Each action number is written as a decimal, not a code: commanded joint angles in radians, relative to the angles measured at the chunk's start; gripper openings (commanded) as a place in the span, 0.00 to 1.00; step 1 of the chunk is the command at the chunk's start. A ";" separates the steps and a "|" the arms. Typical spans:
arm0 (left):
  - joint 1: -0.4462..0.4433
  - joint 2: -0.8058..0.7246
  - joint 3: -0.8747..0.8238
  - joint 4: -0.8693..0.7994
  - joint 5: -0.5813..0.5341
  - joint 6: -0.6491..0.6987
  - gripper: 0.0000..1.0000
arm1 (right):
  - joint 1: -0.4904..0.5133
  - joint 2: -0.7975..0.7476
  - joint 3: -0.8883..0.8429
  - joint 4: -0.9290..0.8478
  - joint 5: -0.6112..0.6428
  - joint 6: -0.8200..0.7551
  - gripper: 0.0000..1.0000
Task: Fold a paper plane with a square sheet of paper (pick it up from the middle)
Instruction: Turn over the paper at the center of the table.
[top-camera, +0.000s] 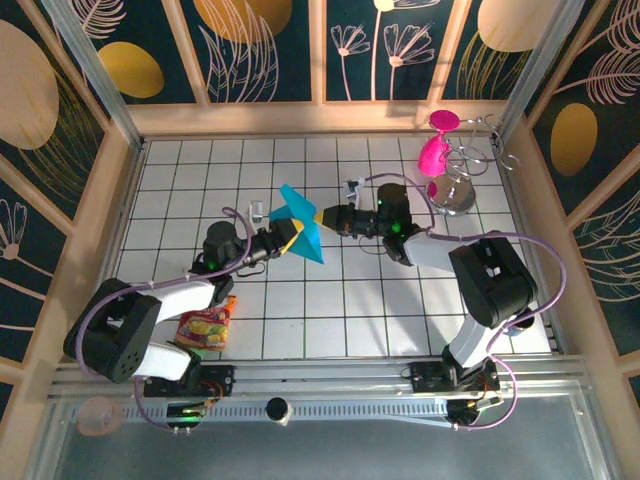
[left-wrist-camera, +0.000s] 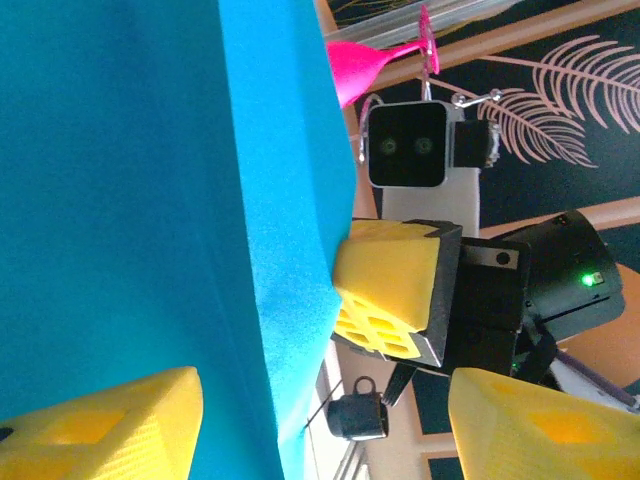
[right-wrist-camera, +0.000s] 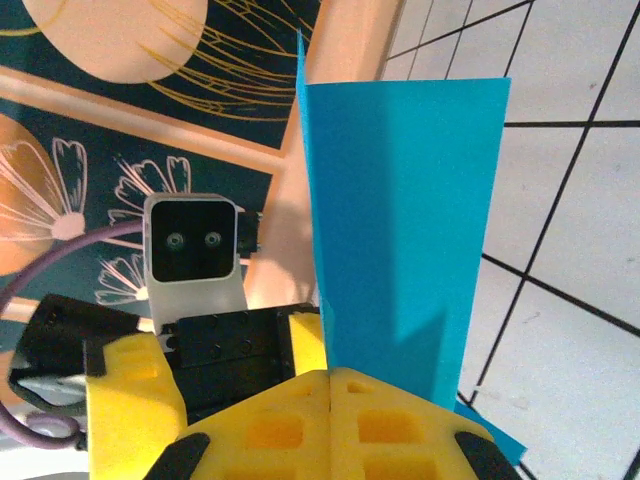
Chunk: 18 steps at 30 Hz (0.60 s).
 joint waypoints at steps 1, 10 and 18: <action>-0.009 0.023 0.023 0.075 0.034 0.004 0.62 | 0.006 -0.047 -0.012 0.105 -0.024 0.094 0.01; -0.030 0.045 0.052 0.077 0.063 0.037 0.52 | 0.007 -0.020 -0.024 0.228 -0.051 0.212 0.01; -0.038 0.046 0.060 0.126 0.077 0.050 0.39 | 0.009 -0.006 -0.027 0.245 -0.054 0.241 0.01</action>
